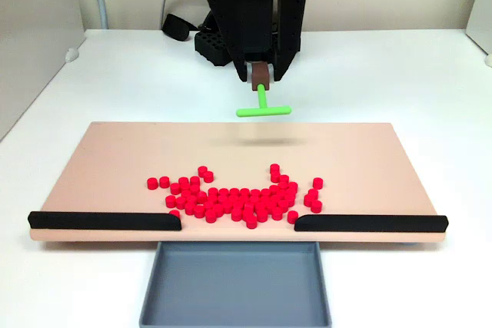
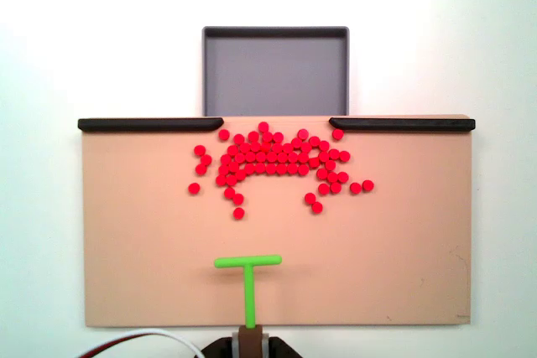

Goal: Gather the bottom side granules

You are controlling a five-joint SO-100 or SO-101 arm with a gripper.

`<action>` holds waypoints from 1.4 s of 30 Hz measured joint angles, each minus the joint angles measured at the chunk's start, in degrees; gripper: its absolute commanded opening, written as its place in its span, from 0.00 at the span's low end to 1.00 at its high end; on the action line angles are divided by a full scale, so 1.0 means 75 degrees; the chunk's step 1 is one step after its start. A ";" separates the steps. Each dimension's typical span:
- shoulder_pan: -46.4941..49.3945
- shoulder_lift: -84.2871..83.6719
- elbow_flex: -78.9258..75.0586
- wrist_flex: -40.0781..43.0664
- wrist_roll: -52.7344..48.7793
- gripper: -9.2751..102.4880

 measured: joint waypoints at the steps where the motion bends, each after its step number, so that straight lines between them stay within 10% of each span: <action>1: -0.0023 0.0035 0.0152 -0.0152 0.0047 0.11; 42: -0.0398 -0.0785 0.1418 -0.2648 0.0586 0.12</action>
